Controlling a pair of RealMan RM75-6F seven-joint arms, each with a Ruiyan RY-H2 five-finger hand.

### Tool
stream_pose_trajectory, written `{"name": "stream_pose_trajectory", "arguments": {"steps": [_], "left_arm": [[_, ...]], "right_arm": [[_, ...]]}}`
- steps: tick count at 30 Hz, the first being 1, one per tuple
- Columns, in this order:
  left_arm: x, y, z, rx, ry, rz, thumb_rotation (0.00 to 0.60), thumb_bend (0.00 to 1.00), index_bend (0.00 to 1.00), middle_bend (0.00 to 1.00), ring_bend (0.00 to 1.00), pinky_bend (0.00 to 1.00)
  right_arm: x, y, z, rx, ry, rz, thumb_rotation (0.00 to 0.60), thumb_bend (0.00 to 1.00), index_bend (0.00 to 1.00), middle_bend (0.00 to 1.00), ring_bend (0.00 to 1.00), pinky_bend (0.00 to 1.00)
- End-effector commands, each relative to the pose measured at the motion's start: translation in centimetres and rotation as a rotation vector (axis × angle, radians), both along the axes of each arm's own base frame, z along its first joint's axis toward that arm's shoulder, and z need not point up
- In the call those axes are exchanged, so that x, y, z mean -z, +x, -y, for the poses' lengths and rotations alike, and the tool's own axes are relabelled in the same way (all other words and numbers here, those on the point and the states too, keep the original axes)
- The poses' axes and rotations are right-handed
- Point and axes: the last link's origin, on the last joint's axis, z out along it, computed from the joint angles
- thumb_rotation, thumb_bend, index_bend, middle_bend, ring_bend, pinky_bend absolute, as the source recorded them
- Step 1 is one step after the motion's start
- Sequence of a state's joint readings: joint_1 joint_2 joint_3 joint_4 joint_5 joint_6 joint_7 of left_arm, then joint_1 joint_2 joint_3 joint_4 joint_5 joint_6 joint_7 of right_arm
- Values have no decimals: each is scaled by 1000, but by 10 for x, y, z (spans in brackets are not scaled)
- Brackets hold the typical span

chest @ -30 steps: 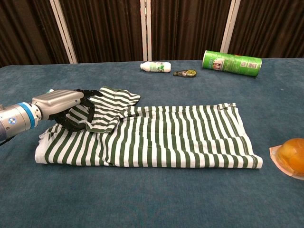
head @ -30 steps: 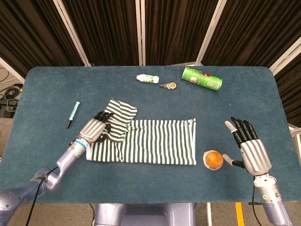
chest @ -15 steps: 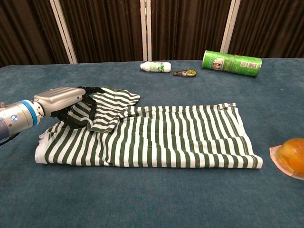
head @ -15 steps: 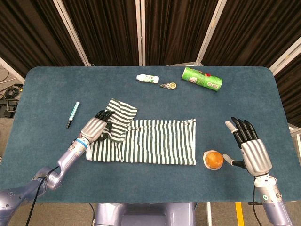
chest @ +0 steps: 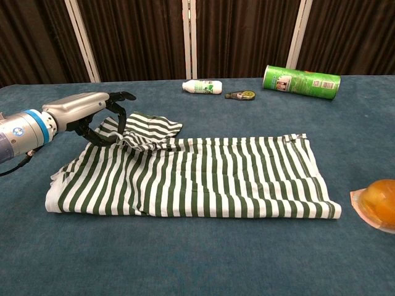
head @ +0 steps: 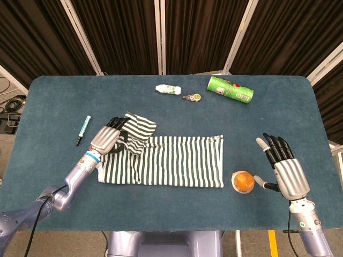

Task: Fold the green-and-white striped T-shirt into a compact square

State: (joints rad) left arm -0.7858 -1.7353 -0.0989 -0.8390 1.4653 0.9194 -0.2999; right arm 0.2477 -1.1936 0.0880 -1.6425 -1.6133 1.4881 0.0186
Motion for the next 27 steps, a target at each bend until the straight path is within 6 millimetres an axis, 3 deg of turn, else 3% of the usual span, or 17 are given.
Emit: {"name": "stream_pose_trajectory", "arguments": {"steps": [1,11,19,27], "left_arm": [[-5,9,-10,-25,5,9,600,600,689,0,0,0],[-5,37,-46,-96,38,-7,600,600,690,0,0,0],[10,43,-72,-191,57,-39,600,603,691,0,0,0],[16,51,-85,-216,80,-53,600,605,697,0,0,0]], "right_arm": [[1,0,0,1,3,-2,600,34,129,0,0,0],[4,-2,3,12,9,-10,600,33,133,0,0,0],[5,-8,9,39,6,-19,600,33,134,0,0,0],[4,-10,12,48,-1,-20,600,33,138,0,0,0]]}}
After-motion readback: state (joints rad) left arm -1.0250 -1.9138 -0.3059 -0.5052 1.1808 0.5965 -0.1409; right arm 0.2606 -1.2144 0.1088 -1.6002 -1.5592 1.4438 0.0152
